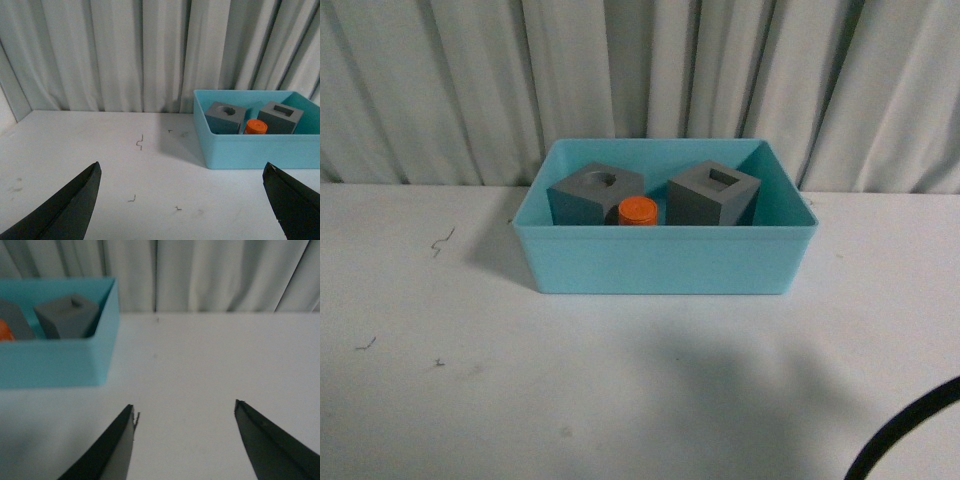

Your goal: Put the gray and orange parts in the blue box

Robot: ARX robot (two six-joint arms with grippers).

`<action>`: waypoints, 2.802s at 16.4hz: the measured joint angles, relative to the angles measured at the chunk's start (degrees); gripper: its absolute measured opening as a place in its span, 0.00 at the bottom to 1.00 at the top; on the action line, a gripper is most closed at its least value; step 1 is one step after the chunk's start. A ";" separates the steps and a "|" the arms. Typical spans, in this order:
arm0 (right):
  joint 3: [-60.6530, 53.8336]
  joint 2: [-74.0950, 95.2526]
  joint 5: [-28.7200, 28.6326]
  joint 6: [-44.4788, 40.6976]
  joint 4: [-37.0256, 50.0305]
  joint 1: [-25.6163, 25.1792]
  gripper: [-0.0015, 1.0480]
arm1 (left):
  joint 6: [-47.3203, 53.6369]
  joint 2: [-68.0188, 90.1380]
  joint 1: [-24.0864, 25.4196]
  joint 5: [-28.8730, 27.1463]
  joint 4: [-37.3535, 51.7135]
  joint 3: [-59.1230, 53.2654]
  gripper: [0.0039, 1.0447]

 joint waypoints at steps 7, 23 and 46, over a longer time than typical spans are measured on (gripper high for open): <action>-6.08 -30.53 -0.07 0.59 -18.23 0.07 0.02 | 0.00 0.00 0.00 -0.02 0.11 0.00 0.94; -7.91 -71.49 -0.07 0.63 -54.10 0.07 0.02 | 0.00 0.00 0.00 -0.02 0.11 0.00 0.94; -7.89 -89.55 -0.07 0.66 -72.67 0.07 0.24 | 0.00 0.00 0.00 -0.02 0.11 0.00 0.94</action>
